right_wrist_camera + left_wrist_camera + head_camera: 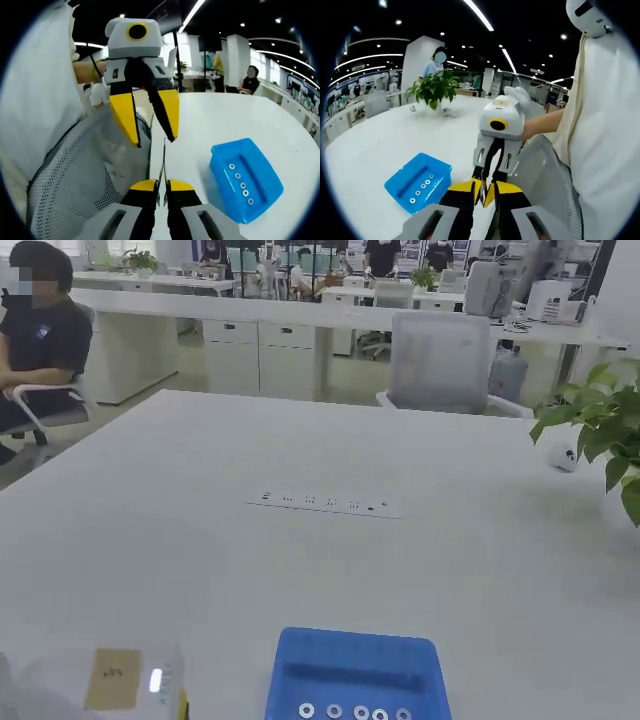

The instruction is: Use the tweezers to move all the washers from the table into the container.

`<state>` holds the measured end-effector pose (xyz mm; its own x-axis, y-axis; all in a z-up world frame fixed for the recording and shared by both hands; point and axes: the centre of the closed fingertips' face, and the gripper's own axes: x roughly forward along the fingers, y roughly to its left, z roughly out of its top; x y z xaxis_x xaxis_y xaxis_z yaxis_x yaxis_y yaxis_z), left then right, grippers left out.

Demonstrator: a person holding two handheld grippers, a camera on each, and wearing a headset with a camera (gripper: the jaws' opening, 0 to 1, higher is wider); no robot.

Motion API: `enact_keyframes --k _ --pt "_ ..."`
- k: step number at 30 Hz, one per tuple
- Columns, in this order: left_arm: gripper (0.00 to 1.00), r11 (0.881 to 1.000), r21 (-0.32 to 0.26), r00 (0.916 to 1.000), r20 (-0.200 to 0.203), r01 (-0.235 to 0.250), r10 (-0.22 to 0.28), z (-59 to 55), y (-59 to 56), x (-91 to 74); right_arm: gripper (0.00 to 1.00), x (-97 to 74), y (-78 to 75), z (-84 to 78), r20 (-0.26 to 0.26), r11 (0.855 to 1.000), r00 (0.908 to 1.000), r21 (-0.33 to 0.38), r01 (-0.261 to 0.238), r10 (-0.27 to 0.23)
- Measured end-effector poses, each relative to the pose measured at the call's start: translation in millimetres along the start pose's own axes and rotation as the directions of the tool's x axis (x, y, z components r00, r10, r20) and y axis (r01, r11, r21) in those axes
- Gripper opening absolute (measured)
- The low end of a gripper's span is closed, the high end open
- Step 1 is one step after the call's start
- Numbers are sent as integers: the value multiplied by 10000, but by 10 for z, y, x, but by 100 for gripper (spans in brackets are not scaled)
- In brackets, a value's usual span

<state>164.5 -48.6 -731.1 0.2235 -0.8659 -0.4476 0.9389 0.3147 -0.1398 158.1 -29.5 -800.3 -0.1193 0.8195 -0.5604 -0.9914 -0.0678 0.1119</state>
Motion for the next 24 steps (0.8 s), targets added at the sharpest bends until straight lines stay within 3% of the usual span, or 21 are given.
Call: enact_keyframes --k 3,7,16,21,24 --pt "11 9999 131 9993 -373 62 -57 -43 -28 56 4 15 31 -5 -103 9998 9998 -162 -148 146" --pt "9 9999 -19 9995 -311 99 -100 -25 -24 68 4 28 61 -24 -292 9987 9992 -414 -287 275" --pt "2 9990 224 9973 -639 387 -372 -40 -66 126 4 39 74 -113 -824 9961 9963 -825 -314 245" --pt "0 9974 654 9962 -830 303 -248 -49 -38 137 4 28 31 -134 -865 9961 9962 -867 -144 68" --pt "0 9916 1252 9923 -1231 322 -167 -90 0 149 5 19 -50 -165 -905 9960 9956 -885 159 -239"
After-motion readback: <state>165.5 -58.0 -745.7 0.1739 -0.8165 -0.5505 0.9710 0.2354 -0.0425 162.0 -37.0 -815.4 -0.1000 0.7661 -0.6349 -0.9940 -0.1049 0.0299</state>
